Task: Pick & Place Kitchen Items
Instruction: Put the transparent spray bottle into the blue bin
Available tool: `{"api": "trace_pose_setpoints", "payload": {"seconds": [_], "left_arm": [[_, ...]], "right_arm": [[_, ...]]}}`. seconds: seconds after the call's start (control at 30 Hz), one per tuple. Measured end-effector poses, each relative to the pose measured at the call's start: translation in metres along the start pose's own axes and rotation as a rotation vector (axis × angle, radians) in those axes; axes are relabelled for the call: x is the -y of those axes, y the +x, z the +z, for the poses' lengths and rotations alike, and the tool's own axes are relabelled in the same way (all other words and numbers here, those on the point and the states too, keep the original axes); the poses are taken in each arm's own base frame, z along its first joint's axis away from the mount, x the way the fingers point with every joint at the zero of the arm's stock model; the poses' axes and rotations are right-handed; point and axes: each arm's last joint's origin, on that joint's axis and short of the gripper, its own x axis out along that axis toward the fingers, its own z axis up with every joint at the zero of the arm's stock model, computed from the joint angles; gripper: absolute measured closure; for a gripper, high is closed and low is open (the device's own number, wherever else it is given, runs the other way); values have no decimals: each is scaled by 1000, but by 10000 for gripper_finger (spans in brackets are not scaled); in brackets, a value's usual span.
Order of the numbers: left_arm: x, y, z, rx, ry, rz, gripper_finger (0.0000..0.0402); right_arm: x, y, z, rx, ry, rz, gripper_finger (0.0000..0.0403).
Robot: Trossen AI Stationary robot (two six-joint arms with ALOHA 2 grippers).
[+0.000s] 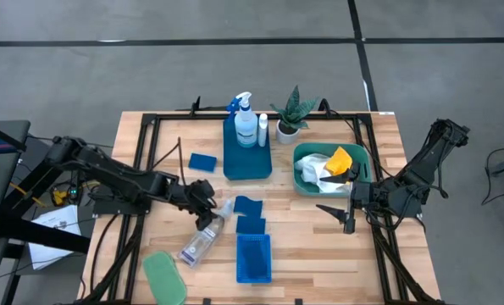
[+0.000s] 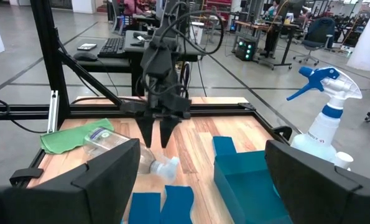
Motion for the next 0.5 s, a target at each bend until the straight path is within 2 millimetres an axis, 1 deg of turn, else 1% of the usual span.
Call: {"api": "trace_pose_setpoints", "payload": {"seconds": [0.17, 0.4, 0.5], "left_arm": [[5, 15, 3, 27, -5, -32, 179], [-4, 34, -1, -33, -11, 44, 178], [-4, 38, 0, -25, -1, 40, 178]], "right_arm": [[0, 0, 0, 0, 0, 0, 67], [0, 0, 0, -1, -1, 0, 67], [0, 0, 0, -3, -4, -1, 67]]}}
